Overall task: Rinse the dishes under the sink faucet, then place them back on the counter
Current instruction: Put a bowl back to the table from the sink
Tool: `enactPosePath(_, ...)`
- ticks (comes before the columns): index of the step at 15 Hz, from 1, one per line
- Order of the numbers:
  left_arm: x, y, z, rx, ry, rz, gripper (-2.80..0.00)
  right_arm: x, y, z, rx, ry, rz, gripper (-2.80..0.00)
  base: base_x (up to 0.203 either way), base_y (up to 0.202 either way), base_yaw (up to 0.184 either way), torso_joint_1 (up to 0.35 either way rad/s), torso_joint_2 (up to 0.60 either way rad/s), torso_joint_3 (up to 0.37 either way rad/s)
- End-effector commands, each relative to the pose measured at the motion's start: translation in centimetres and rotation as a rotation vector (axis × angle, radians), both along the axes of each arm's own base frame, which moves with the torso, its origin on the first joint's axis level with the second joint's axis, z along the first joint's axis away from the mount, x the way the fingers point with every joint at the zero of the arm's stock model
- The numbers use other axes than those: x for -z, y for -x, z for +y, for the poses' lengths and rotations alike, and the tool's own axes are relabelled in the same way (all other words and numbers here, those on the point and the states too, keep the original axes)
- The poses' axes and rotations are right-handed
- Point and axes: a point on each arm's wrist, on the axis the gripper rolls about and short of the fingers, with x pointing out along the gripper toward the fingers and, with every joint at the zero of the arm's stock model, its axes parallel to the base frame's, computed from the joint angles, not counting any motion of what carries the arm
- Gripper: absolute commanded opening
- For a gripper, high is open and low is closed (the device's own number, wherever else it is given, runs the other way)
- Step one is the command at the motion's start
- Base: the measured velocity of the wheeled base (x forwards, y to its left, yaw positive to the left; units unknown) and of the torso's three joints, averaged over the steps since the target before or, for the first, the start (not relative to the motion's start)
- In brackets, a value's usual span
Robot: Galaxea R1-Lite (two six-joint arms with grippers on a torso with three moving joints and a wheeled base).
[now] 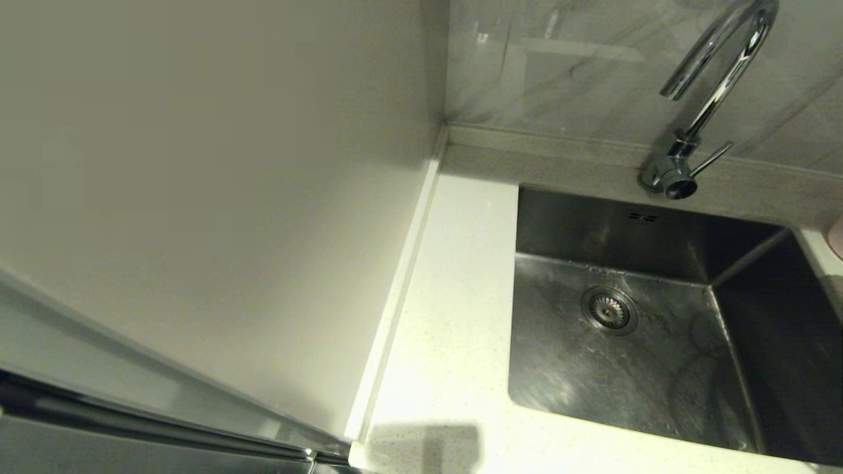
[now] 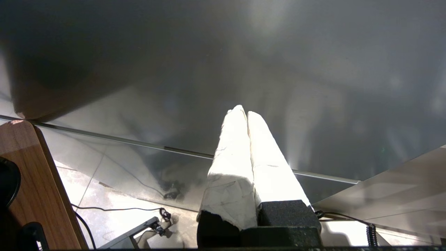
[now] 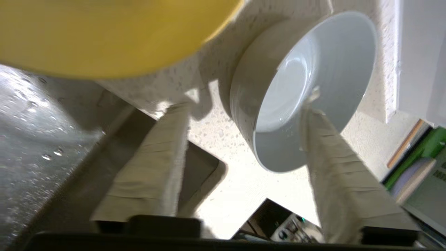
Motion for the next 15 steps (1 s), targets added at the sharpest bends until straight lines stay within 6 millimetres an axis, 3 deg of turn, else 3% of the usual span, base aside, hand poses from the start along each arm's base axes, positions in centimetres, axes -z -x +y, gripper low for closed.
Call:
enactPosePath(1,0.1,0.0,0.0,0.000,0.000,0.002,-2.80,-1.6,0.4,0.3,0.000,0.052,-0.061,0.00,0.000,0.000,0.000,0.000,0.00,0.000)
enactPosePath(4,0.1,0.0,0.0,0.000,0.000,0.002,-2.80,-4.4,1.1,1.5,-0.035,0.141,-0.165,0.00,0.000,0.000,0.000,0.000,0.00,0.000)
enactPosePath(6,0.1,0.0,0.0,0.000,0.000,0.002,-2.80,-5.6,0.5,3.4,-0.121,0.168,-0.200,0.00,0.000,0.000,0.000,0.000,0.00,0.000)
enactPosePath(12,0.1,0.0,0.0,0.000,0.000,0.002,-2.80,-8.6,-1.3,13.5,-0.458,0.187,-0.328,0.00,0.000,0.000,0.000,0.000,0.00,0.000)
enactPosePath(15,0.1,0.0,0.0,-0.001,0.000,0.002,-2.80,-9.5,-0.8,16.8,-0.541,0.191,-0.376,0.00,0.000,0.000,0.000,0.000,0.00,0.000)
